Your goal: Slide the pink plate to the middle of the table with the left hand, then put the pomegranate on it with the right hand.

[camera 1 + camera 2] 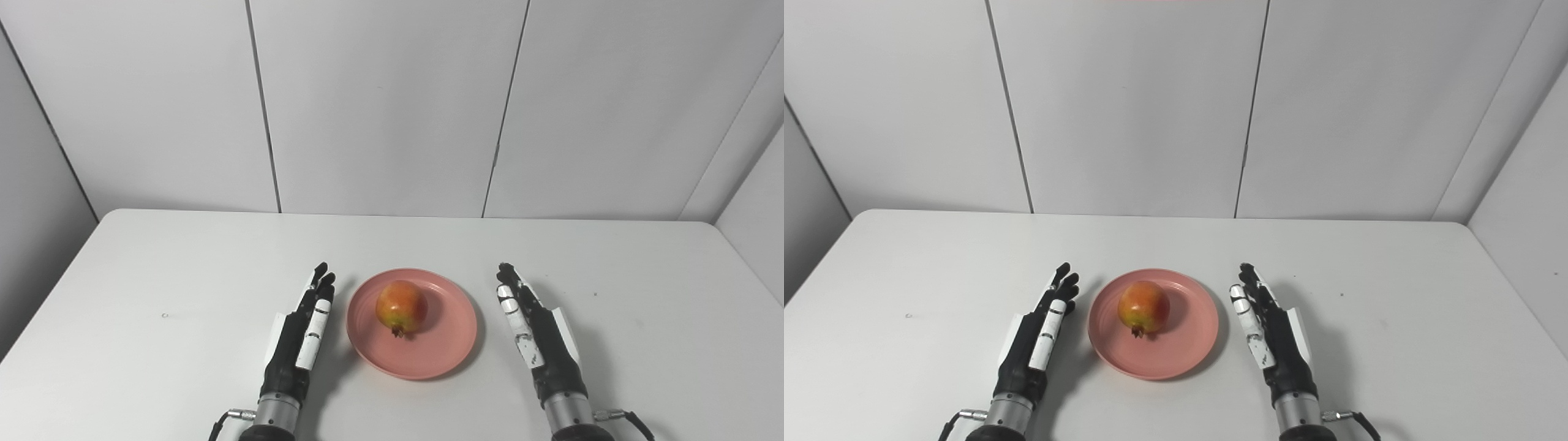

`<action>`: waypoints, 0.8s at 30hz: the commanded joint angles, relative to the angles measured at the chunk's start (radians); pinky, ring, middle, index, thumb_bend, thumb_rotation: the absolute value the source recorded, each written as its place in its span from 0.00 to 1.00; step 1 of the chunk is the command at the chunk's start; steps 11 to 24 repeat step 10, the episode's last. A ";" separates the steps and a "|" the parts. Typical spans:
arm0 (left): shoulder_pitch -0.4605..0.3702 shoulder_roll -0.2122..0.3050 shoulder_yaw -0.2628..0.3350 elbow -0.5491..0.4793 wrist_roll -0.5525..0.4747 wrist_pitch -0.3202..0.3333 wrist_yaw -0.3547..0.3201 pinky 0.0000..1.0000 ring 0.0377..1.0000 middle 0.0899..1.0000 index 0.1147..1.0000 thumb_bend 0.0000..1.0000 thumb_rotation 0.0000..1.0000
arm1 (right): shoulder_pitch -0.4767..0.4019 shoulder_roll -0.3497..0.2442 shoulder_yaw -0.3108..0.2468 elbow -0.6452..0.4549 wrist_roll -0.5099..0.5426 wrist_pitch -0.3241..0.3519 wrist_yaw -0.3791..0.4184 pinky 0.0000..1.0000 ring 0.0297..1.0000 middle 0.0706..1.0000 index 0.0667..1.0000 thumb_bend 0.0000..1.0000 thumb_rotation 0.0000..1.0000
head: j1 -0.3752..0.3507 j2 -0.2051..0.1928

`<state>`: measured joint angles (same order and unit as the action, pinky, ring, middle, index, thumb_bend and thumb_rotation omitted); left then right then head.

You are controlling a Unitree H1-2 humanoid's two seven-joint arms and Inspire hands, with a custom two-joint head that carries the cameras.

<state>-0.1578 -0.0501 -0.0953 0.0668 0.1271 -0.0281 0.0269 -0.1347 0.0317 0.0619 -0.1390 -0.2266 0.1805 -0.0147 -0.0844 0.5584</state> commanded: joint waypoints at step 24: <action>-0.013 -0.003 -0.006 -0.026 -0.003 -0.013 -0.007 0.95 0.94 0.95 0.94 0.47 1.00 | -0.004 0.010 0.011 -0.013 -0.007 -0.022 -0.020 0.91 0.92 0.90 0.90 0.26 1.00 | 0.002 0.000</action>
